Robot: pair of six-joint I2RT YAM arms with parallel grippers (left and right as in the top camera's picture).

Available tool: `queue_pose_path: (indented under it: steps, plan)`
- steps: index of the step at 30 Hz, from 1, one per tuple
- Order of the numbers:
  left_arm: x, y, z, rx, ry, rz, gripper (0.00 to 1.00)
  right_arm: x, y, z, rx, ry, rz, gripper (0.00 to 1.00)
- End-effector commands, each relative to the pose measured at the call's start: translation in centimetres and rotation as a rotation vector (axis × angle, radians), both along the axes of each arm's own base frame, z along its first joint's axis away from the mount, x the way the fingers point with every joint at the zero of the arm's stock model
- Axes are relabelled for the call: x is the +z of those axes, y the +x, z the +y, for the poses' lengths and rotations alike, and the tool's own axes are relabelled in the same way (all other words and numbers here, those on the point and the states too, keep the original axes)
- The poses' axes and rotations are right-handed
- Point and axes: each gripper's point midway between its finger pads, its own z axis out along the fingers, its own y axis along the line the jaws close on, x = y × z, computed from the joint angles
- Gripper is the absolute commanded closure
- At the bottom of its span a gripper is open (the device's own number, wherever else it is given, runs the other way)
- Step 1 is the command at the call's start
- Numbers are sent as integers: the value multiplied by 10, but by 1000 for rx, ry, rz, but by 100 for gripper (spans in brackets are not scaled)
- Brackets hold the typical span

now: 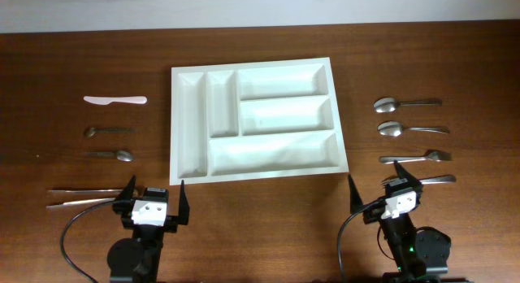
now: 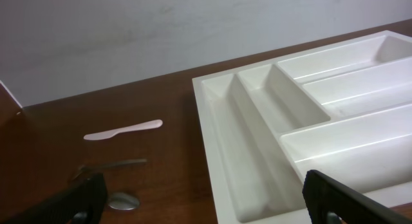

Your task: Pack container

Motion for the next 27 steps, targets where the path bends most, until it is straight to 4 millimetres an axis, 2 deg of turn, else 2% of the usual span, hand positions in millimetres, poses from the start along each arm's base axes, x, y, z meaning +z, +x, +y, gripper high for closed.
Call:
queue_pose_path:
  steps: [1, 3, 6, 11, 13, 16, 18, 22, 24, 26, 27]
  plan:
    - [-4, 0, 1, 6, 14, 2, 1, 46, -5, -41, -244, 113, -60, 1]
    - [-4, 0, 1, 6, 14, 2, 1, 62, -12, -60, -348, 120, -33, 1]
    - [-4, 0, 1, 6, 14, 2, 1, 78, -20, -77, -439, 101, 70, 1]
    - [-4, 0, 1, 6, 14, 2, 1, 97, -26, -100, -547, 22, 350, 1]
    - [-4, 0, 1, 6, 14, 2, 1, 111, -25, -96, -517, 44, 434, 1]
    - [-4, 0, 1, 6, 14, 2, 1, 127, -17, -73, -380, 86, 541, 1]
    - [-4, 0, 1, 6, 14, 2, 1, 123, -16, -59, -301, 115, 629, 2]
    - [-4, 0, 1, 6, 14, 2, 1, 106, -2, -61, -301, 119, 715, 1]
    - [-4, 0, 1, 6, 14, 2, 1, 98, 10, -69, -335, 123, 746, 1]
    - [-4, 0, 1, 6, 14, 2, 1, 84, 16, -91, -521, 234, 796, 1]
    - [-4, 0, 1, 6, 14, 2, 1, 72, 14, -107, -668, 317, 828, 1]
